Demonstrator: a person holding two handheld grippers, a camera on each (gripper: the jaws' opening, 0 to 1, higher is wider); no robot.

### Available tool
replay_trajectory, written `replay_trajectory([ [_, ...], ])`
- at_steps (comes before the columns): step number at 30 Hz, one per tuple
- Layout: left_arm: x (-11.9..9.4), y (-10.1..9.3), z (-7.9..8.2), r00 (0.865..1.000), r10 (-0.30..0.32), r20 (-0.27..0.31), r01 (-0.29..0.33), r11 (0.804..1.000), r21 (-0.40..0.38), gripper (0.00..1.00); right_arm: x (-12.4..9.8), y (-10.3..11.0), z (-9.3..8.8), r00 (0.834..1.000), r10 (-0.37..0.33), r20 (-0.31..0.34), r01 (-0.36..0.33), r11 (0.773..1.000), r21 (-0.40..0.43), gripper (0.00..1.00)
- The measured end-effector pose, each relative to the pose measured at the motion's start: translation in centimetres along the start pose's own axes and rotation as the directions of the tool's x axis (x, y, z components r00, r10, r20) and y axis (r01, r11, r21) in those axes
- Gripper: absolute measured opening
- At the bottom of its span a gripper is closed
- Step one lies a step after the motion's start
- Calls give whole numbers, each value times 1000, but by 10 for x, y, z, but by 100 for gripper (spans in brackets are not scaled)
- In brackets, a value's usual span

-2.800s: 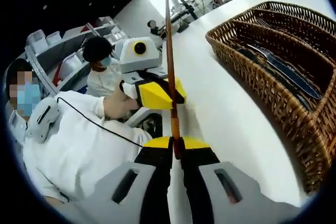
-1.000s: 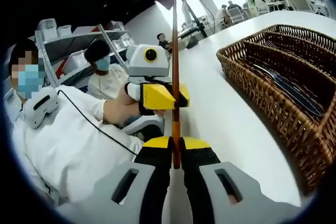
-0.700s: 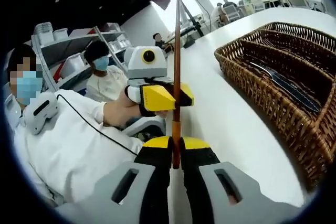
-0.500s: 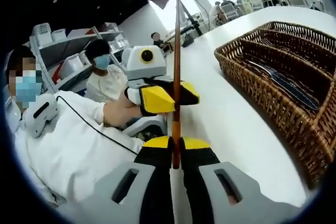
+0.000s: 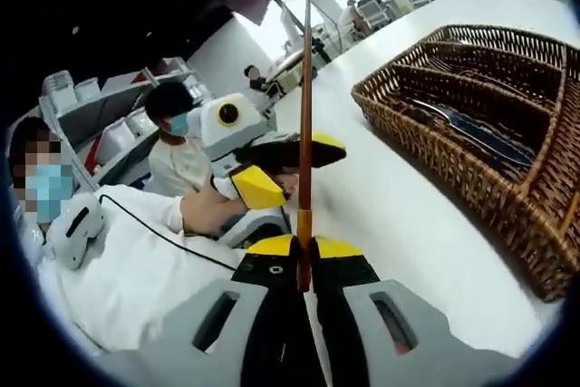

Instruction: Arrange the knives, forks, and spoons in their matching storage slots by inserting each utensil handle-first until every utensil is classified and aligned in the correct compartment

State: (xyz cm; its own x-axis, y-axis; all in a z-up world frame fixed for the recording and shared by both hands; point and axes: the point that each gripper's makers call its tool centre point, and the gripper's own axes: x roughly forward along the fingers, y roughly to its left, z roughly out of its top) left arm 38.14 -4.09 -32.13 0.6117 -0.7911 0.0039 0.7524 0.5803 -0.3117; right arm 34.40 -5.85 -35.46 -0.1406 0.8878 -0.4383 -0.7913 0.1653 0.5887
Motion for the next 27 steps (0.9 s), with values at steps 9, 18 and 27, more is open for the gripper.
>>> replay_trajectory([
  [9,4,-3,3,999,39,-28,-32,978,205,40,-7,-1,7,998,-64,-25,65,997,45,6],
  [18,2,0,5,996,79,-36,-64,952,299,45,-14,-4,10,988,-132,-73,139,985,98,6],
  [27,3,1,-4,993,105,-62,-78,939,335,51,-17,-10,2,969,-202,-146,224,962,159,6],
])
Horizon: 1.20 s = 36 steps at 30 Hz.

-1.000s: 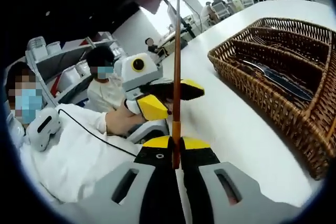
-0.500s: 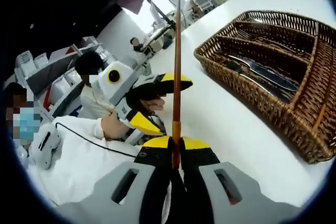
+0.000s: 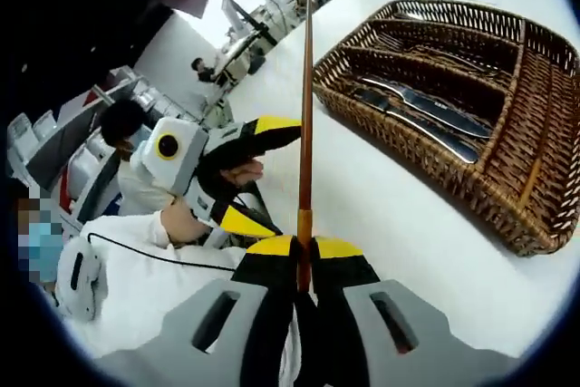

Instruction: Arrange the knives, forks, and spoons in their matching storage slots by inserting each utensil handle-first until every utensil is classified and aligned in the correct compartment

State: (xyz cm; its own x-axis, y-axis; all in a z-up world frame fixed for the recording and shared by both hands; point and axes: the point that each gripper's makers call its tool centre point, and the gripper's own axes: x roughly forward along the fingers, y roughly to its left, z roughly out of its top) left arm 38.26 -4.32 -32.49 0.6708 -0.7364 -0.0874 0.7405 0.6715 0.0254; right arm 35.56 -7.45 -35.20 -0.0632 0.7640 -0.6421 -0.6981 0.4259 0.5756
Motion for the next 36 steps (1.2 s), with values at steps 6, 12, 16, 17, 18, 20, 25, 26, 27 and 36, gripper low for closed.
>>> replay_trajectory([
  [6,-4,-3,5,1000,14,-12,-14,999,45,58,-7,-3,-6,998,-51,-48,54,997,60,6],
  [12,-2,-7,9,1000,17,-21,-16,998,59,65,-15,-5,-2,992,-105,-72,109,992,60,6],
  [16,-2,-7,6,999,26,-38,-23,997,74,67,-21,-12,-3,983,-155,-100,164,982,90,6],
  [17,-2,-7,5,999,28,-41,-25,997,71,68,-22,-12,-3,982,-158,-106,168,982,89,6],
  [18,-3,-6,4,998,32,-46,-29,998,64,68,-26,-15,-3,976,-184,-114,194,977,84,6],
  [20,-4,-4,1,997,44,-63,-40,998,55,70,-29,-15,-2,973,-197,-120,209,974,93,6],
  [25,-6,-2,0,996,52,-69,-49,998,39,73,-35,-15,0,961,-232,-148,249,962,109,6],
  [26,-6,-2,-1,996,54,-73,-51,998,42,74,-36,-15,0,960,-235,-155,252,962,107,6],
  [27,-6,-2,-1,996,55,-73,-52,998,42,75,-36,-15,0,958,-237,-163,258,959,115,6],
  [36,-6,-3,-4,993,62,-96,-55,996,72,76,-42,-20,1,941,-269,-207,300,944,135,6],
])
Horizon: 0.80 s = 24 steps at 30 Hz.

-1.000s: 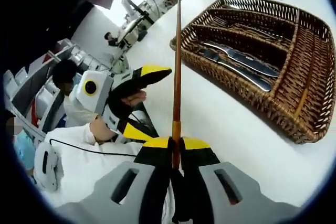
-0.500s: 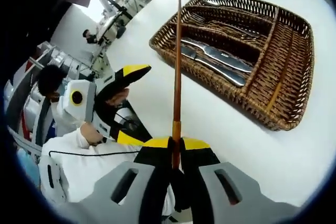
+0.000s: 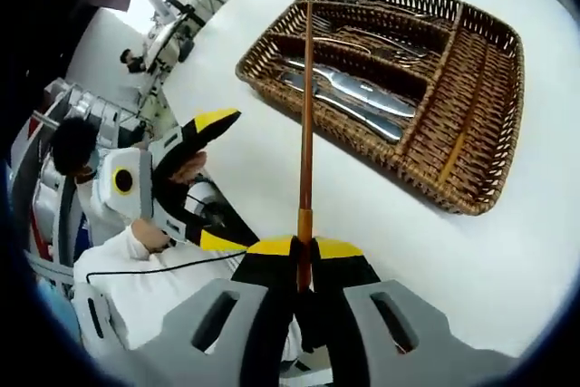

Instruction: Arrange the knives, forks, and spoons in their matching storage slots by inserting each utensil handle-first until every utensil is classified and aligned in the correct compartment

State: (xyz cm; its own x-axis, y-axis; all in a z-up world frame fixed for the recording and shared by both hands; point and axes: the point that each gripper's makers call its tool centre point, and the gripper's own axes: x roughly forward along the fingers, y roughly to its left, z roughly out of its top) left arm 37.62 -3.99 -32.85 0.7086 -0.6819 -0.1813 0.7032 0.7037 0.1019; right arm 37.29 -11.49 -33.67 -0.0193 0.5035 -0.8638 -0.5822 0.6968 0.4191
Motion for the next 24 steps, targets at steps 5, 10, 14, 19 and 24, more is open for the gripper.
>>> replay_trajectory([
  [5,0,1,-1,1000,2,-5,-2,1000,1,76,-4,-12,0,998,-57,-29,58,998,21,6],
  [10,-1,2,-2,1000,4,-14,-4,1000,5,76,-11,-26,1,994,-99,-43,101,994,52,6],
  [14,0,4,-4,1000,7,-19,-7,1000,3,76,-14,-38,1,990,-129,-56,133,988,78,6],
  [19,0,4,-5,1000,7,-25,-7,1000,7,76,-19,-47,10,984,-169,-60,174,979,102,6],
  [24,0,5,-8,999,8,-31,-8,1000,4,76,-24,-61,19,970,-229,-79,238,963,129,6],
])
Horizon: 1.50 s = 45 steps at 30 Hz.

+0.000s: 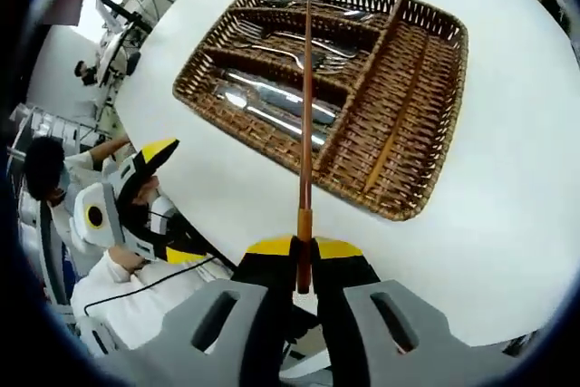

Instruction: Arrange the knives, forks, and spoons in their matching storage slots by inserting each utensil handle-first until every utensil is classified and aligned in the correct compartment

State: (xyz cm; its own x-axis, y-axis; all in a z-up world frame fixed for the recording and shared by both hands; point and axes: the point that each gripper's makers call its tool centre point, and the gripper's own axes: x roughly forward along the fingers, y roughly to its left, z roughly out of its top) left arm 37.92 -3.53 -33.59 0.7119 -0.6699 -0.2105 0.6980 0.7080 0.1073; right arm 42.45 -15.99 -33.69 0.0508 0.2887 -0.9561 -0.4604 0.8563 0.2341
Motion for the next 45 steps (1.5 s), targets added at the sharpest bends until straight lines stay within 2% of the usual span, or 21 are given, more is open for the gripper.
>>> replay_trajectory([
  [5,-1,3,-1,1000,5,0,-5,1000,-4,75,0,-3,6,1000,-12,-11,12,1000,0,6],
  [7,-2,4,-1,1000,8,0,-8,1000,-5,75,1,-8,7,999,-38,-18,39,999,7,6],
  [10,-2,4,0,1000,8,2,-8,1000,-4,75,2,-11,7,998,-52,-31,53,998,41,6],
  [11,-3,4,0,1000,8,2,-8,1000,-4,75,2,-12,6,997,-55,-48,58,995,78,6],
  [17,-5,6,-4,1000,14,-2,-14,1000,-8,75,3,-15,9,995,-75,-69,83,990,113,6],
  [19,-5,6,-5,1000,14,-3,-14,1000,-9,75,2,-19,13,994,-87,-70,98,982,160,6],
  [21,-5,6,-6,1000,14,-5,-14,1000,-8,75,3,-20,22,997,-77,-28,81,974,211,6],
  [24,-5,7,-7,1000,16,-8,-16,1000,-10,75,3,-26,21,996,-72,-54,84,963,255,6],
  [28,-5,9,-8,1000,20,-9,-20,1000,-11,75,4,-32,24,995,-80,-54,92,952,291,6],
  [30,-5,9,-8,1000,20,-11,-20,1000,-11,75,6,-34,24,995,-78,-61,94,939,331,6],
  [35,-5,8,-9,1000,19,-16,-19,1000,-7,75,11,-38,26,994,-87,-62,103,931,350,6],
  [40,-5,10,-10,1000,22,-18,-23,1000,-7,75,18,-44,25,993,-93,-69,113,914,391,6],
  [45,-6,11,-12,999,25,-24,-25,1000,-5,75,26,-46,27,993,-90,-70,111,912,395,6],
])
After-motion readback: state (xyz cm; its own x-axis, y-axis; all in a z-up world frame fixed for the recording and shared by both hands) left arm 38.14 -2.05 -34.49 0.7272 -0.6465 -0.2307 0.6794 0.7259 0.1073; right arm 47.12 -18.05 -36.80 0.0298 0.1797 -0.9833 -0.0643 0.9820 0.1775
